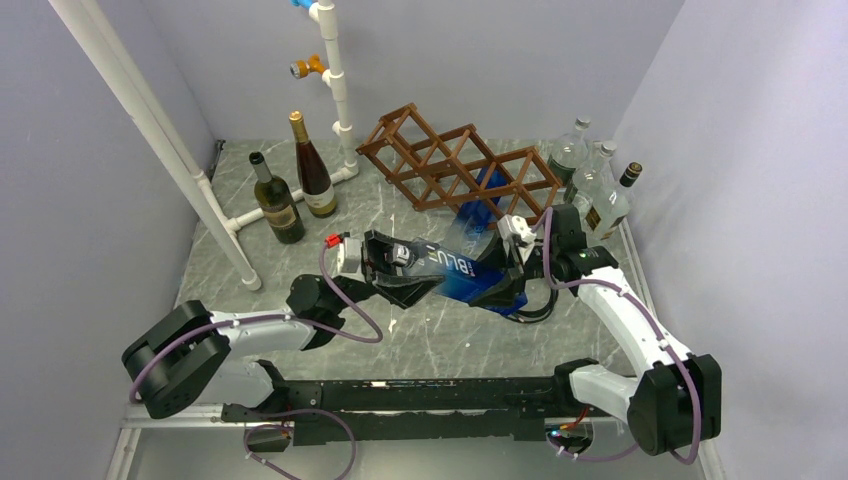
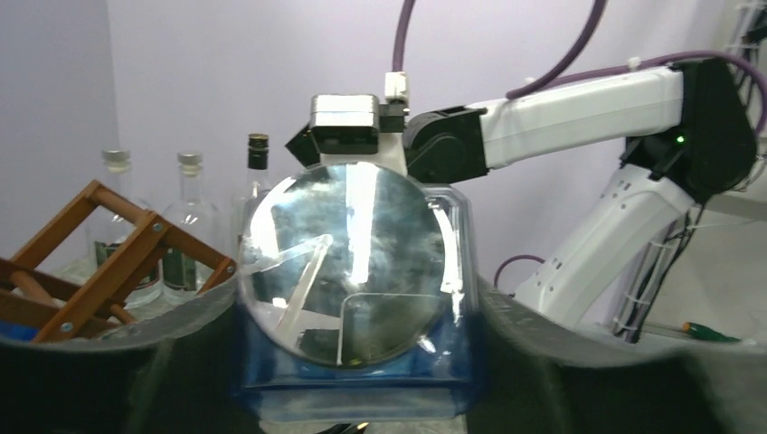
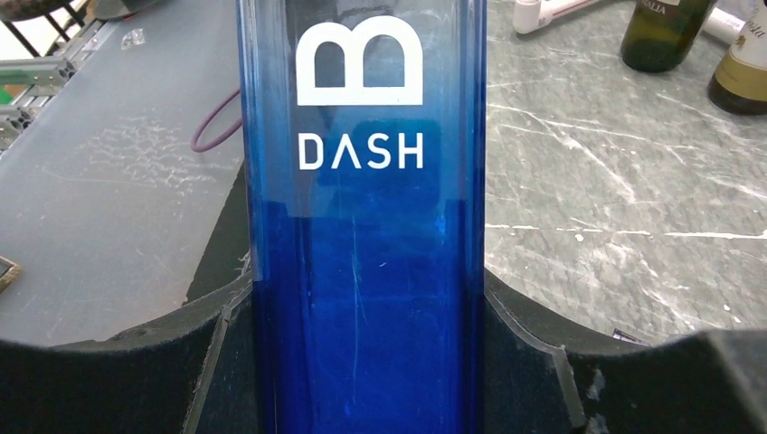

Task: Take the wine bottle off the wine rack
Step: Place the wine bottle at the center of the board.

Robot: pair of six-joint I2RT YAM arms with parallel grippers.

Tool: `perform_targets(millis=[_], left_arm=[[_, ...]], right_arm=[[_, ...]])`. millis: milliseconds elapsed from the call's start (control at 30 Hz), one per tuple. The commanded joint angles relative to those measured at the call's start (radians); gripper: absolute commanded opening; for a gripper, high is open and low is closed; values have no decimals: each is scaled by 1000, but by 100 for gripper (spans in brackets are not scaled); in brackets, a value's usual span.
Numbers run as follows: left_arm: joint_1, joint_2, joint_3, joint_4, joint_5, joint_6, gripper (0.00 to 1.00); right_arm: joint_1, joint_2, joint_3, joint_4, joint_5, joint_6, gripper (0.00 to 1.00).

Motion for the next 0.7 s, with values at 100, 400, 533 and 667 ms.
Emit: perform_targets(millis=[100, 400, 533, 667], left_arm=[[4, 5, 39, 143, 65, -38, 17], [16, -48, 33, 92, 40, -26, 0], [23, -95, 35, 22, 27, -23, 0], [28, -141, 40, -36, 17, -18, 0]], right_arm=[[3, -20, 29, 80, -206, 18, 0], [3, -23, 2, 55, -172, -56, 60], [3, -21, -15, 73, -130, -53, 88], [2, -21, -22, 85, -110, -45, 97]])
